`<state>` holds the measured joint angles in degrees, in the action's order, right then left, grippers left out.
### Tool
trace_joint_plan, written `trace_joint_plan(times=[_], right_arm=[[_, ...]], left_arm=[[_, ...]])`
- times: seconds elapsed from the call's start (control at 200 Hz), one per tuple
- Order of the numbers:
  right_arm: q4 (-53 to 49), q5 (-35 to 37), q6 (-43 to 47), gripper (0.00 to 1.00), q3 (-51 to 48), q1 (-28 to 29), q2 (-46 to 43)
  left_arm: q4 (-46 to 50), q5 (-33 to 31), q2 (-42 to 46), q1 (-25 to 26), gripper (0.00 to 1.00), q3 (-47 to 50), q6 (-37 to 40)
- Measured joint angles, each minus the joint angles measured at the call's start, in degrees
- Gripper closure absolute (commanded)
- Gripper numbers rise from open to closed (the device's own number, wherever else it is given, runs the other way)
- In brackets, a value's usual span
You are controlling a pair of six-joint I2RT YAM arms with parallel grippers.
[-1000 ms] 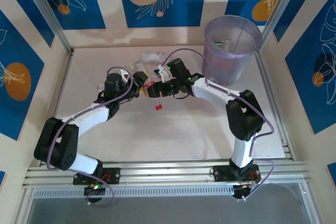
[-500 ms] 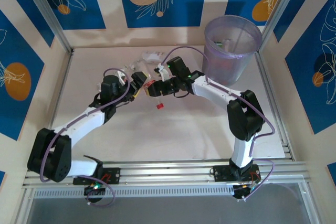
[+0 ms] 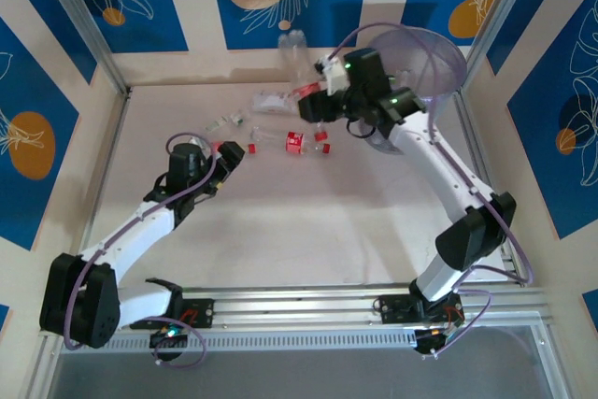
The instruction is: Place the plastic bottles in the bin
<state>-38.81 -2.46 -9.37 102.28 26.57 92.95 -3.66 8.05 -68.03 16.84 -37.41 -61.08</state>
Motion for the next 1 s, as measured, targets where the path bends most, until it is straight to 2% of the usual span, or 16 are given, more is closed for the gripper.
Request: trace_joint_plan(times=[0.26, 0.46, 0.595, 0.76, 1.0], right_arm=[[-1.3, 7.1, 1.9, 0.65, 8.8, -14.8, -0.2], [-0.6, 10.3, 2.6, 0.66, 13.9, -24.6, 5.2], [0.6, 11.7, 3.9, 0.67, 14.6, -27.6, 9.7], [0.6, 12.2, 5.1, 0.67, 14.6, -28.3, 13.8], [1.5, 11.2, 5.5, 0.66, 11.7, -29.0, 14.4]], left_arm=[[2.0, -1.2, 0.8, -1.0, 0.01, 2.2, -0.1], [2.7, -2.1, 1.8, -1.0, 0.01, 2.4, -0.1], [2.9, -2.4, 1.7, -1.0, 0.01, 2.4, -0.1], [3.3, -2.4, 0.3, -1.0, 0.01, 1.8, -0.1], [4.3, -3.3, -0.1, -1.0, 0.03, 0.9, -0.5]])
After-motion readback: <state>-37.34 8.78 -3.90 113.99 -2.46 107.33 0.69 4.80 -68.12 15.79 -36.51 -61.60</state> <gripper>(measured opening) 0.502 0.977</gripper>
